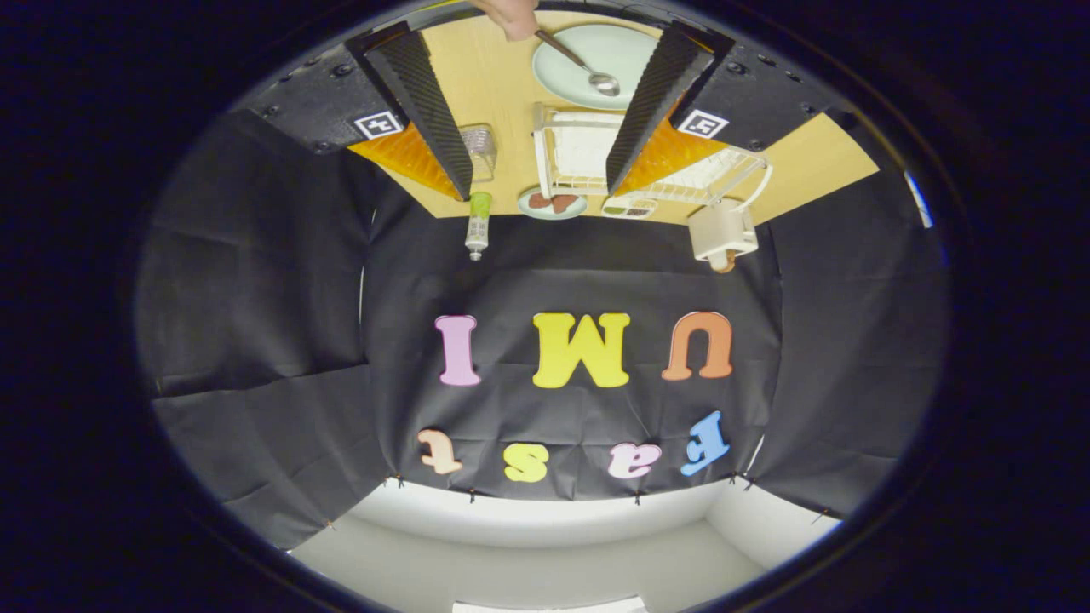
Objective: Take the plate from the dish rack, then take the spoon from the basket and place it into the plate.
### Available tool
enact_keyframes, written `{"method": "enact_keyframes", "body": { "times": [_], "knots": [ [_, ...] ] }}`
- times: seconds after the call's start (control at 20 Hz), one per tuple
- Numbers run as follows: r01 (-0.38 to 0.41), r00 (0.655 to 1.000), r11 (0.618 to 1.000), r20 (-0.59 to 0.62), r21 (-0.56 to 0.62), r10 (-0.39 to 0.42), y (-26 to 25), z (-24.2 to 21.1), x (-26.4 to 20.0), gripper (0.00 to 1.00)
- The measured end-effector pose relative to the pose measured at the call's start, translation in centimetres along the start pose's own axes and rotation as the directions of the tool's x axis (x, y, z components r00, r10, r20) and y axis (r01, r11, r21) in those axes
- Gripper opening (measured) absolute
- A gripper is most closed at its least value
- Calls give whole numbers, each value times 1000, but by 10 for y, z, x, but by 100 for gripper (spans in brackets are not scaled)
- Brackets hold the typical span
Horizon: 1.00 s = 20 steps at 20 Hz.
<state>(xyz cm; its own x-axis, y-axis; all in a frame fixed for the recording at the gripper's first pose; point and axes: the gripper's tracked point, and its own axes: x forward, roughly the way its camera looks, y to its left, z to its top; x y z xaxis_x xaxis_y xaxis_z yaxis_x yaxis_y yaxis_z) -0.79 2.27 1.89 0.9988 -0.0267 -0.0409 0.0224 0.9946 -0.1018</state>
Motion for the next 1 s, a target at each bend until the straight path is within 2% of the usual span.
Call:
{"method": "enact_keyframes", "body": {
  "times": [0.15, 0.3, 0.6, 1.0],
  "knots": [
    [-25, 999, 999, 35, -36, 26, -1, 14, -23, 100],
    [-33, 997, 999, 69, 16, 32, 0, 21, -43, 100],
    [-76, 995, 997, 63, 12, 75, 4, 17, -49, 100],
    [-39, 996, 999, 86, 3, 38, -11, 17, -47, 100]
  ]
}}
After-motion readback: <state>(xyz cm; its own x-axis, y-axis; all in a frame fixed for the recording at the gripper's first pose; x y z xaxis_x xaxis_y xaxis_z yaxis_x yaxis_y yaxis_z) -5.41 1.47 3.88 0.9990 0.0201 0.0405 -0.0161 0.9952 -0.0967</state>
